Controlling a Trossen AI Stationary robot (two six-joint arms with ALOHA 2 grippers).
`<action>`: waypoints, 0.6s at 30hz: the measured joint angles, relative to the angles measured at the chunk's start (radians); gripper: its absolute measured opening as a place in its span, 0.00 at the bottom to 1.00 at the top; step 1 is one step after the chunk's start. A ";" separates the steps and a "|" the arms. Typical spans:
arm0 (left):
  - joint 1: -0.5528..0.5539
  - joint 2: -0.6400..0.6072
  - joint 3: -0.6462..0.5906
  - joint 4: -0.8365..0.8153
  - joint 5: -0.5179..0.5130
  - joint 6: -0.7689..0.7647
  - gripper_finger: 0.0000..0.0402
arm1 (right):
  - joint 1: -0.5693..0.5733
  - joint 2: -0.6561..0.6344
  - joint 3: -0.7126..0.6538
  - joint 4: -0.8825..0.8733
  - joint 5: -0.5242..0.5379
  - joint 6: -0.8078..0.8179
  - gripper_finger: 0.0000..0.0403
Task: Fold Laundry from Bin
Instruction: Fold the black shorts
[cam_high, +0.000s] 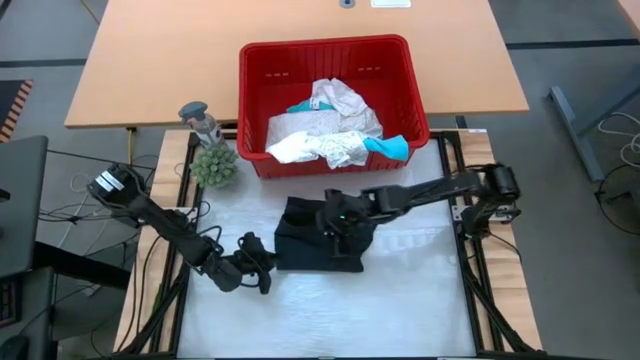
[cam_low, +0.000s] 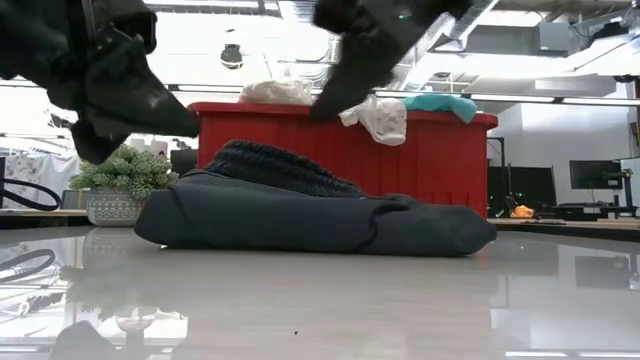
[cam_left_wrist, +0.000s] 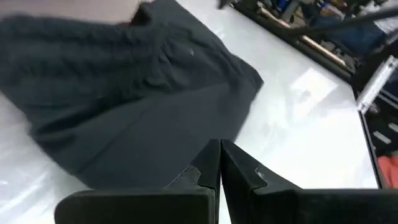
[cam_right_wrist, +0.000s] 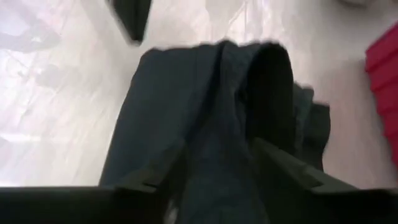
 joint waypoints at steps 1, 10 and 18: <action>0.001 0.011 0.000 -0.001 0.006 -0.004 0.00 | -0.003 0.028 0.026 -0.010 0.009 -0.014 0.57; 0.004 0.016 0.001 -0.056 0.031 -0.039 0.00 | -0.054 0.219 0.263 -0.208 -0.051 -0.128 0.58; 0.004 0.016 0.001 -0.080 0.039 -0.041 0.00 | -0.073 0.263 0.309 -0.284 -0.082 -0.151 0.42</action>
